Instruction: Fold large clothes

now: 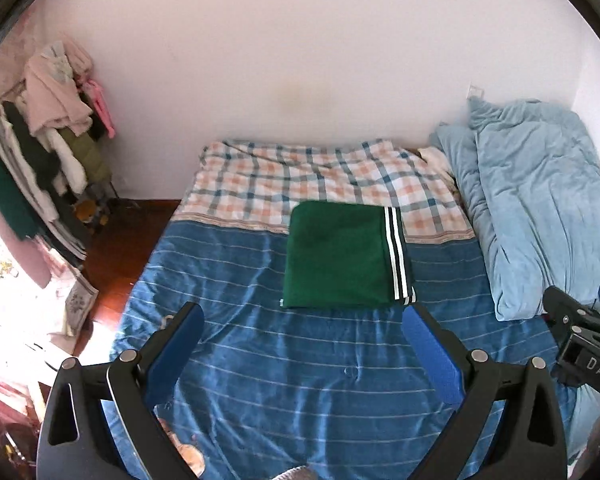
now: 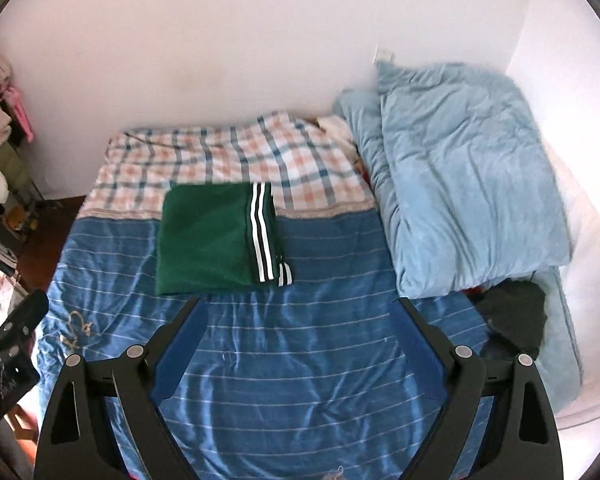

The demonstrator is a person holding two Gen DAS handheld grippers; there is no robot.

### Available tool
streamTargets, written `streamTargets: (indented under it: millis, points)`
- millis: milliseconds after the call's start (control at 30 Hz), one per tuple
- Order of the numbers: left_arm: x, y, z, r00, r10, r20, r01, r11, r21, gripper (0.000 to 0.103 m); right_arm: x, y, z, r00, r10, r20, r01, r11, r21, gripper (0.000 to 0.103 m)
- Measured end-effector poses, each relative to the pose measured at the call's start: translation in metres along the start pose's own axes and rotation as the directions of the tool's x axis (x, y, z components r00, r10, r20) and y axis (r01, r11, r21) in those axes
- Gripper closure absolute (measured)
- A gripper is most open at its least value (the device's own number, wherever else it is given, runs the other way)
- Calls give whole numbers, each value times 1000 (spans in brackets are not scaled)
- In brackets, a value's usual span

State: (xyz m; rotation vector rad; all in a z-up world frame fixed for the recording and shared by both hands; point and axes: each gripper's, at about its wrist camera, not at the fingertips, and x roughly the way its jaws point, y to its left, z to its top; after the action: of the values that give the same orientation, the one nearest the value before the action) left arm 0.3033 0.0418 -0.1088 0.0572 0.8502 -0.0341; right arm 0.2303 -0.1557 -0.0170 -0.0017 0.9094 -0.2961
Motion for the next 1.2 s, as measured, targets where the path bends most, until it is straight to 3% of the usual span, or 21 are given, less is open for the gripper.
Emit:
streamTargets:
  millis: [133,467,833,1200]
  points:
    - [-40,-1,-5,1000,7,28,-6,1000,-13,1,-62,-14,-12,998,12,57,-11,1000,-18,9]
    - [-107,-7,-20,998,-4,55,7,999,-44,1,-150,-35,-33,990,82,112,-79,996,-31,9]
    - [-140,-11,-28,997,-13,75,17,998,-57,1,-200,-47,-44,983,85,165,-77,996,-53,9]
    - [-157,-7,-34,988,52,143,-44,997,-63,0,-202,-54,-46,982,90,164,-82,995,-57,4]
